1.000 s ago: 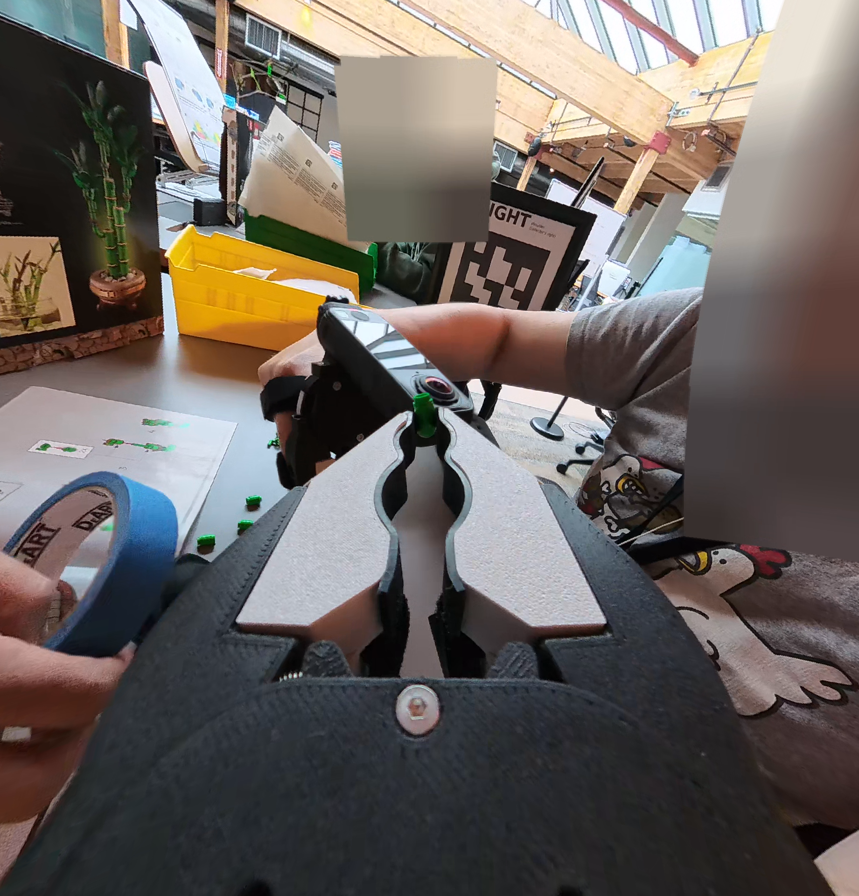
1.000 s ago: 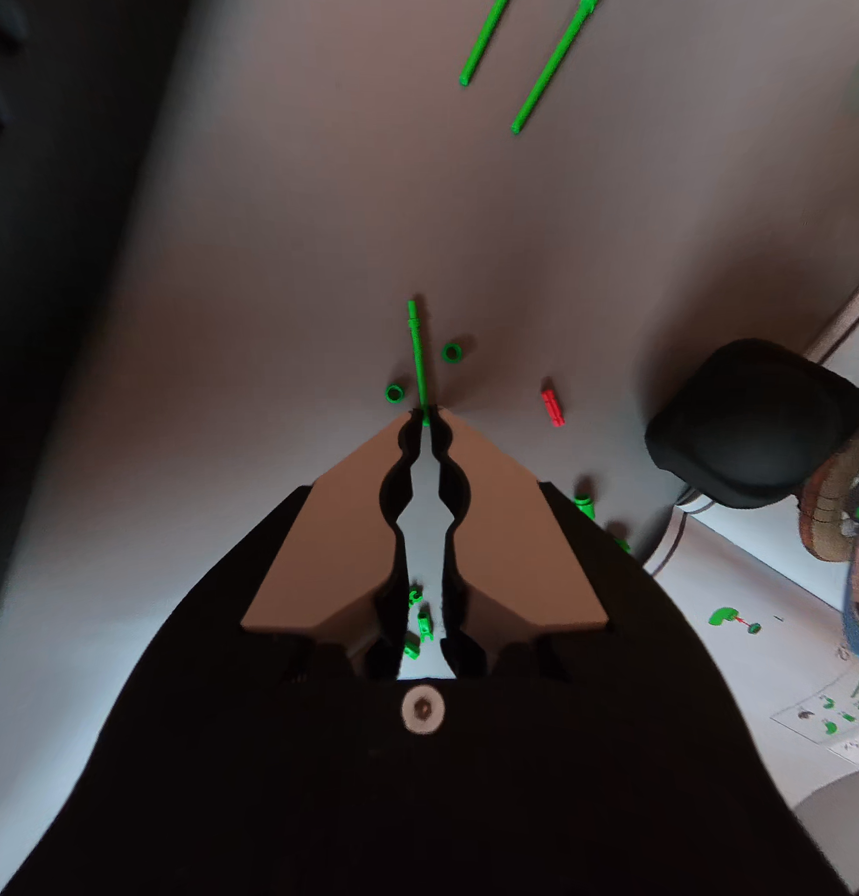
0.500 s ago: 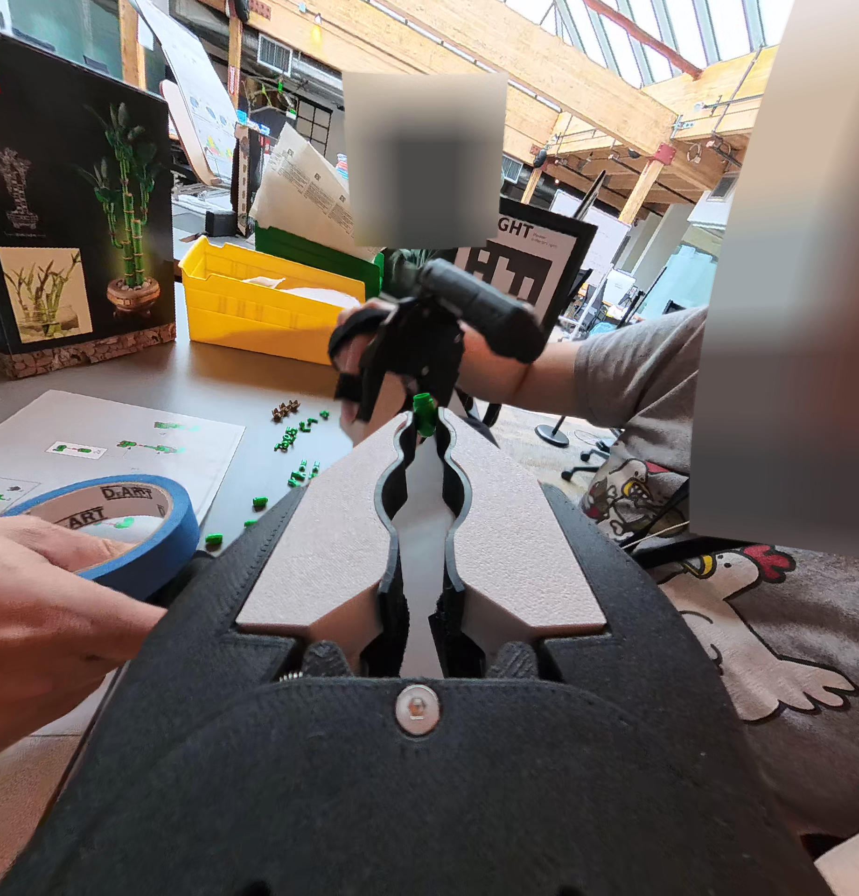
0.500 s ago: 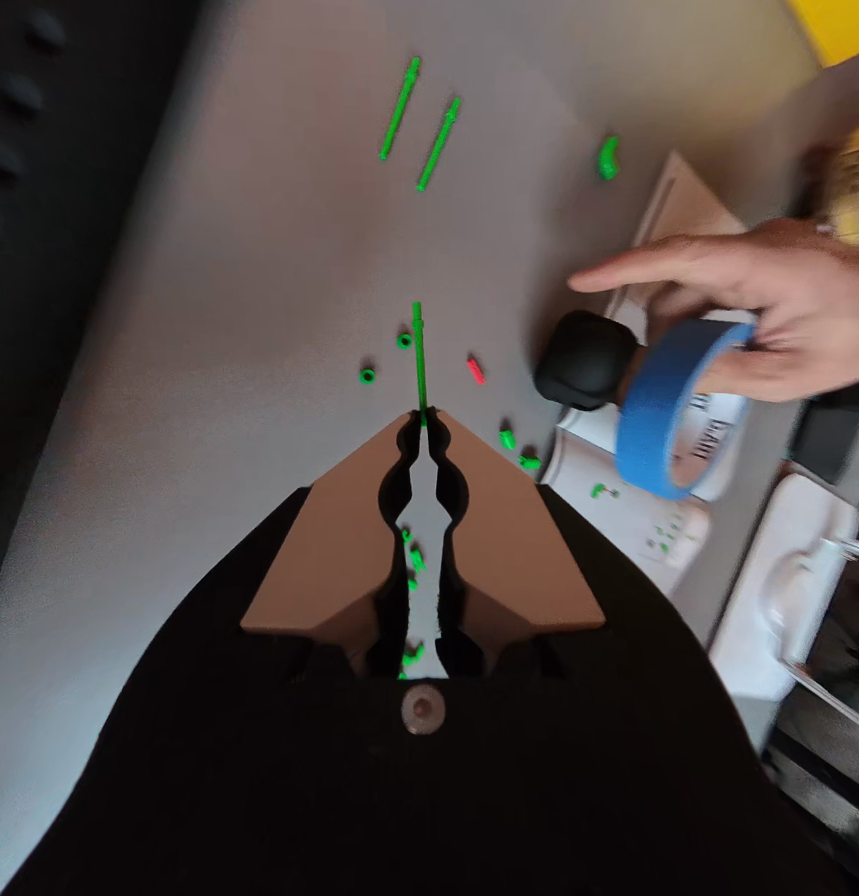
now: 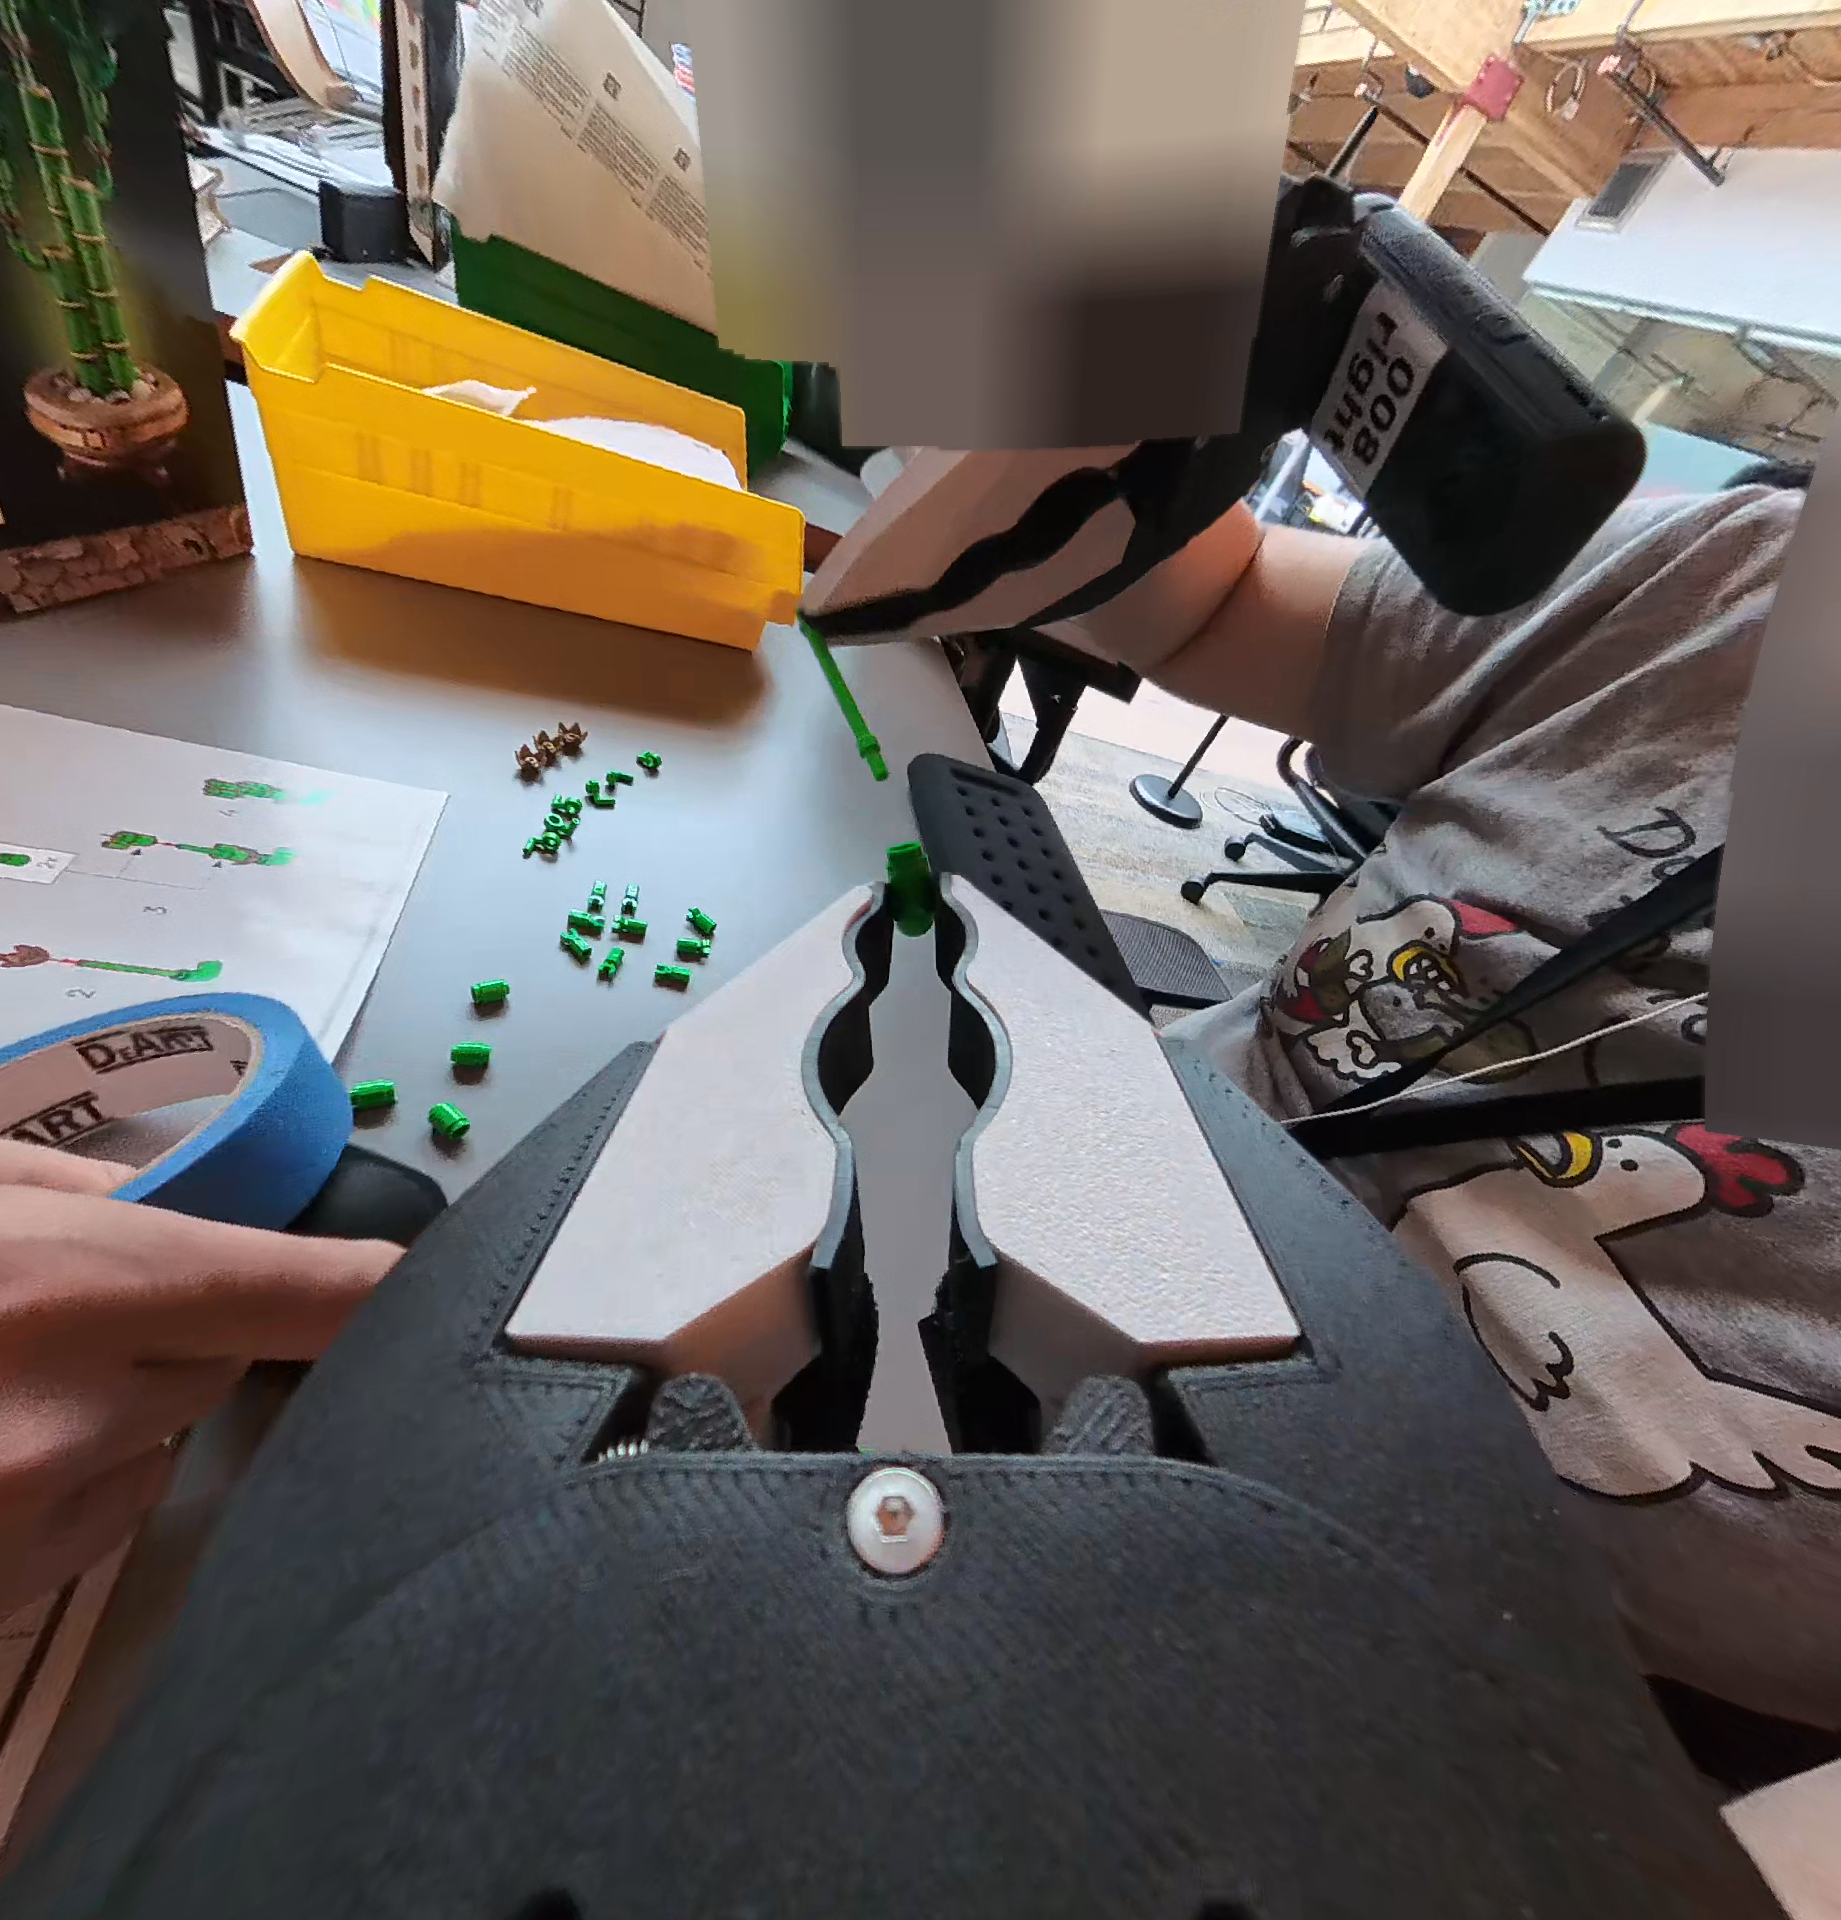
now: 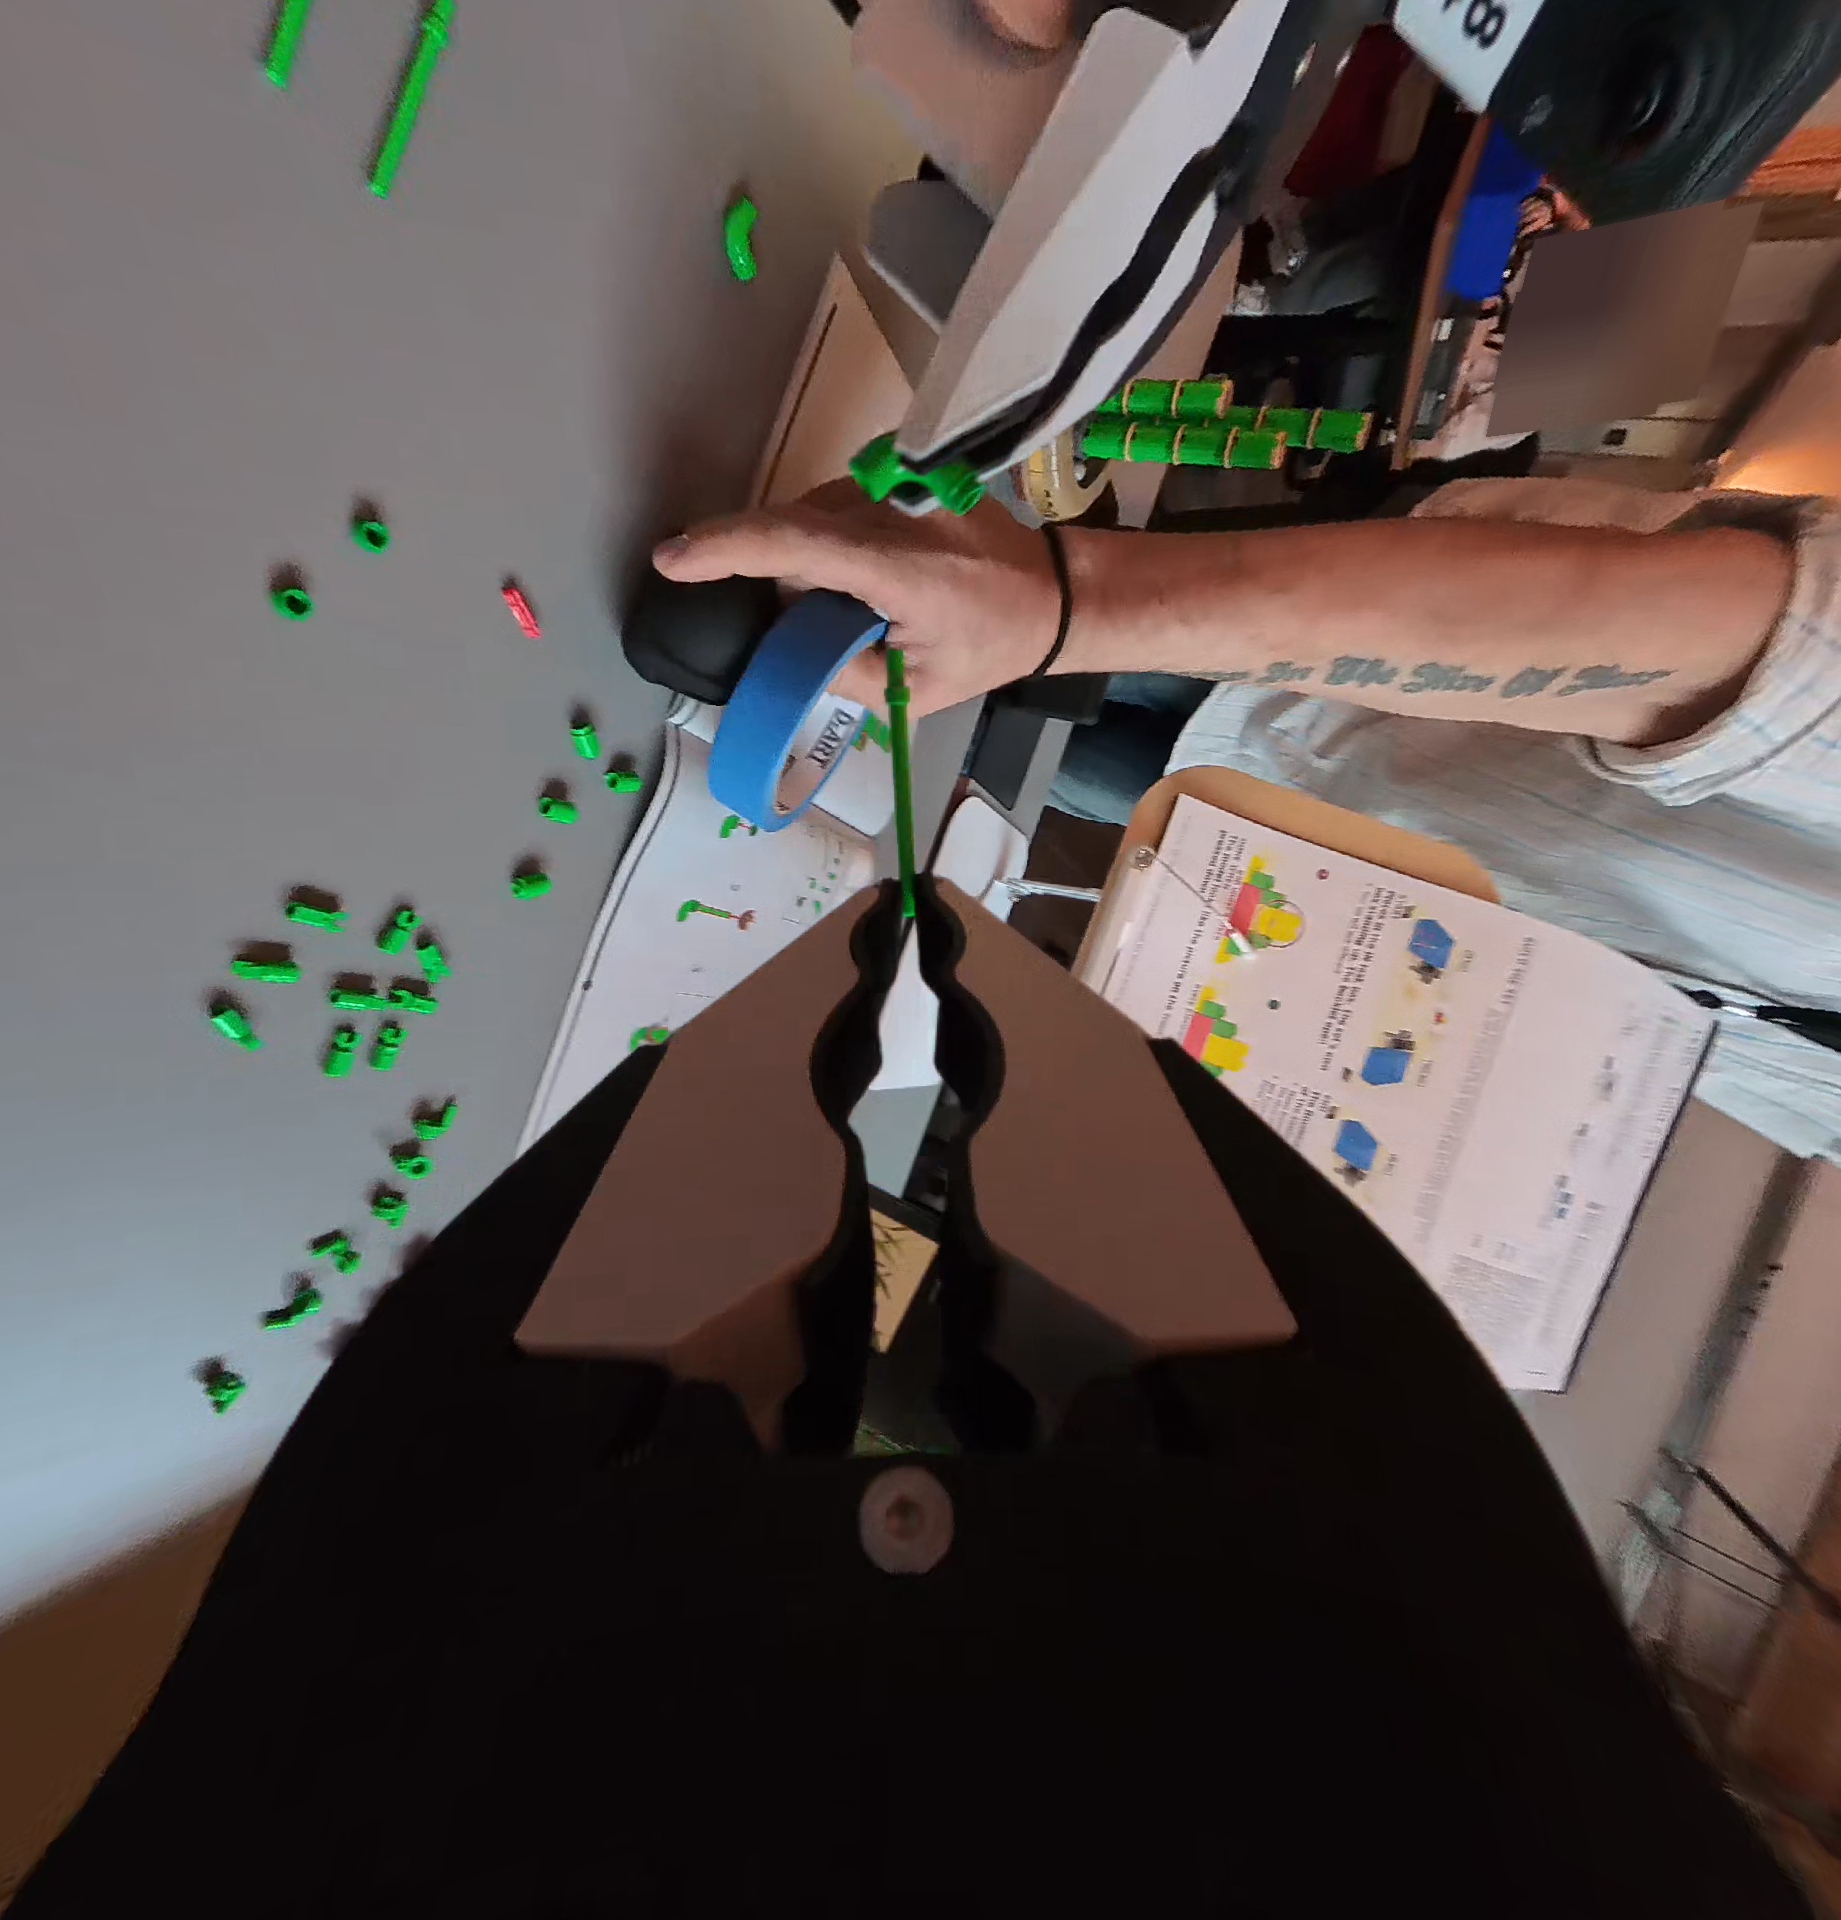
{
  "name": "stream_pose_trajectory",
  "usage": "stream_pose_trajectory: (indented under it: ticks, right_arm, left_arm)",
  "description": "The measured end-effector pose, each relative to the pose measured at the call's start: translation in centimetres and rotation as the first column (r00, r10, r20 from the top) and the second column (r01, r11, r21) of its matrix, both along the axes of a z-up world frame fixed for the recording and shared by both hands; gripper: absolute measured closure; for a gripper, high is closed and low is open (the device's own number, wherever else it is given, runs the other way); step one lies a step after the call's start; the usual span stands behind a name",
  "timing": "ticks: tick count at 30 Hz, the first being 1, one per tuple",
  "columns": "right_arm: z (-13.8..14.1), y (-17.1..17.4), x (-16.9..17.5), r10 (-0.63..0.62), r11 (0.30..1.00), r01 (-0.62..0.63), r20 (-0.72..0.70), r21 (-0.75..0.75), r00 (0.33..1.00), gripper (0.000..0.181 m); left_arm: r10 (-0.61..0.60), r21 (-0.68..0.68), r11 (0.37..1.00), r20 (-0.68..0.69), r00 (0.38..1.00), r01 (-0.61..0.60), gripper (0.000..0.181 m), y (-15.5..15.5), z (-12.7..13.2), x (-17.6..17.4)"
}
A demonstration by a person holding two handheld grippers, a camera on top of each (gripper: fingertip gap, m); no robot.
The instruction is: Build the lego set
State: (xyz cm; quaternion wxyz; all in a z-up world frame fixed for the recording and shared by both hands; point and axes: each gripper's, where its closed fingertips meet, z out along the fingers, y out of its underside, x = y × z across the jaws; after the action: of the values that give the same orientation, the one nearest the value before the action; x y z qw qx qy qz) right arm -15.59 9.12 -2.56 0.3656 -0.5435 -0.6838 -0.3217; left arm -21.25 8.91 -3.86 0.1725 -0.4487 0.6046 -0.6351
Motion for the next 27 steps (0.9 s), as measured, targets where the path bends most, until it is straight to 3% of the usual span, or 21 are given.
stream_pose_trajectory:
  ticks: [11,27]
  right_arm:
    - [0.5,0.6,-2.3,0.111,0.991,-0.116,0.073,0.069,0.991,0.180]
    - [-1.3,0.0,-2.3,0.117,0.993,-0.120,0.114,0.021,0.987,0.180]
  left_arm:
    - [-0.052,0.005,0.999,-0.036,0.998,0.052,0.175,-1.1,-0.8,0.4]
    - [-0.093,-0.026,0.996,-0.109,0.990,0.091,0.176,-1.8,-1.9,0.6]
